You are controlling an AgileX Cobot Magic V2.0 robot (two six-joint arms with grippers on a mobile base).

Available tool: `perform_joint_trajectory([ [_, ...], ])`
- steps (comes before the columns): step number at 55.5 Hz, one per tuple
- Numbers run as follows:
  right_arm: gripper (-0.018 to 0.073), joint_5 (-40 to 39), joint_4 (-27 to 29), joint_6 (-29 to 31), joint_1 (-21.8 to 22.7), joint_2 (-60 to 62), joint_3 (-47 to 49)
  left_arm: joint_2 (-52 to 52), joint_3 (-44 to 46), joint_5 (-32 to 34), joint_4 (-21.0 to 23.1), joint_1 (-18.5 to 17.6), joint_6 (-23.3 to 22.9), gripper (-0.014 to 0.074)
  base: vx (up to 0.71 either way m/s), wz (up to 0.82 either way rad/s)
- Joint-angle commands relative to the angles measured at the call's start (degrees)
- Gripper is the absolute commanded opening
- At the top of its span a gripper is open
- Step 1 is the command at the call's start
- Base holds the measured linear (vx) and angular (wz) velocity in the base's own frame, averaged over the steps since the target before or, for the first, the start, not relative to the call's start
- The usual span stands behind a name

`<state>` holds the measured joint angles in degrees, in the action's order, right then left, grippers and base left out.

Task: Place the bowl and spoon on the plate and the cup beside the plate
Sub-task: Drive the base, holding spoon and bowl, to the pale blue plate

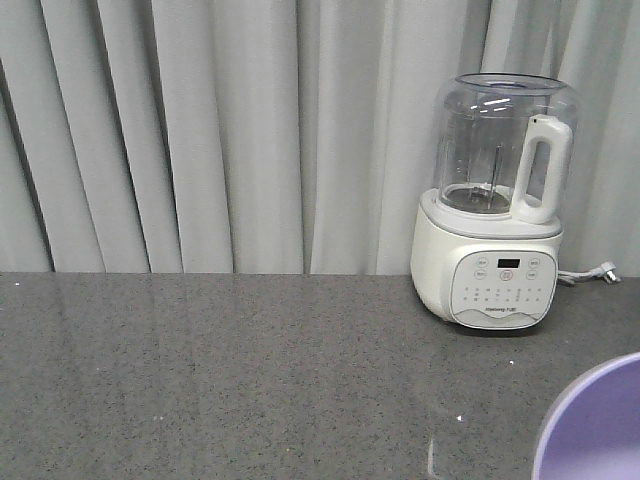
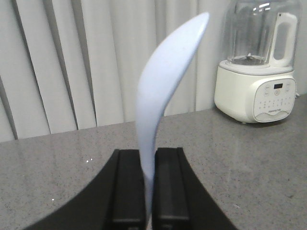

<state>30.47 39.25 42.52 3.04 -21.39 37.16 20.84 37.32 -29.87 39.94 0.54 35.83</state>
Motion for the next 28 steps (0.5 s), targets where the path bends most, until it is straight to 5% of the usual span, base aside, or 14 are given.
perform_joint_trajectory([
  [1,-0.0008,-6.39,1.33,0.59,-0.05,-0.40,1.47,0.36,1.34,4.96,2.07,-0.36,0.09,0.0000,0.00,0.00],
  [28,-0.0008,-6.46,1.75,0.52,-0.05,-0.40,1.47,0.36,1.27,5.11,2.07,-0.29,-0.04,0.0000,0.00,0.00],
])
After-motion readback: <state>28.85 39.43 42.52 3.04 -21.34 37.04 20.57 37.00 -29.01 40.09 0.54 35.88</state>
